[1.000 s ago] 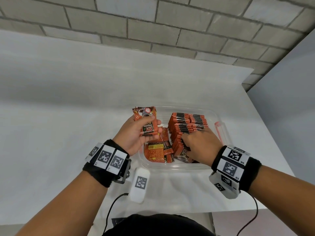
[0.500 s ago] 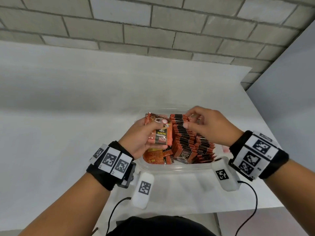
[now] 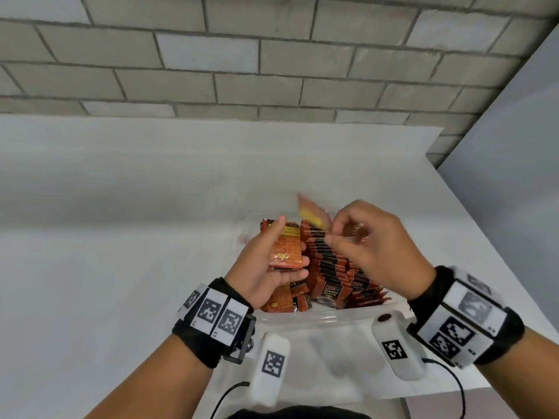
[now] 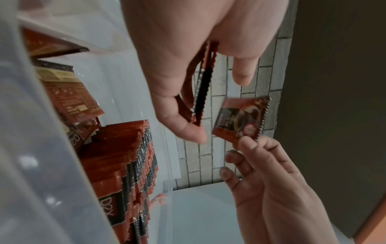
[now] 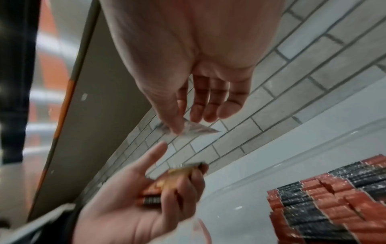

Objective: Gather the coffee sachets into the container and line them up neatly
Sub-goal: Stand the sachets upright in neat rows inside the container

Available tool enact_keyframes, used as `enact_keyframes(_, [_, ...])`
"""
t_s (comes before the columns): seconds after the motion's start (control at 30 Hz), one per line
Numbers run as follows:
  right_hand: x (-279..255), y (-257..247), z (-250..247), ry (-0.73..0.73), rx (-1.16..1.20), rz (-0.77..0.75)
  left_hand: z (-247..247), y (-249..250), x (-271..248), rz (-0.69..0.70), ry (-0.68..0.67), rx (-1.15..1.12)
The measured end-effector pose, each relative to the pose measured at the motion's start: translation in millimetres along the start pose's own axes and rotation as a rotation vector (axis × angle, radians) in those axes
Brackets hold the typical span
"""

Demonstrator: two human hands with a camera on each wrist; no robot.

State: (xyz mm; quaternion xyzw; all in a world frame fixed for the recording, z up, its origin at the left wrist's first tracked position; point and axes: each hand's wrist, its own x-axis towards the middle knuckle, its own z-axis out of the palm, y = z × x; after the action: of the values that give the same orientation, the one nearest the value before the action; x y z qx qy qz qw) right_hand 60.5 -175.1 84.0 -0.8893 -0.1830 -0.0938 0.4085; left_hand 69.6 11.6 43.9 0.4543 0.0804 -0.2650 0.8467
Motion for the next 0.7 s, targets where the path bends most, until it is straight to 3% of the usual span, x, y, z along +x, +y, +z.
enact_keyframes(0.17, [-13, 11, 12, -0.229, -0.142, -0.11, 2, 2, 2, 0.086, -0.008, -0.012])
enact_keyframes(0.37, [-6, 1, 10, -0.148, 0.067, 0.219, -2, 4, 5, 0.172, -0.009, 0.04])
enact_keyframes(0.5, [0, -2, 12, -0.211, 0.165, 0.258, 0, 2, 2, 0.185, -0.073, 0.127])
enact_keyframes(0.6, [4, -2, 12, -0.082, 0.178, 0.169, -3, 2, 2, 0.167, -0.059, 0.141])
enact_keyframes(0.7, [4, -2, 13, 0.084, 0.071, -0.042, -8, 3, 2, 0.115, -0.035, 0.092])
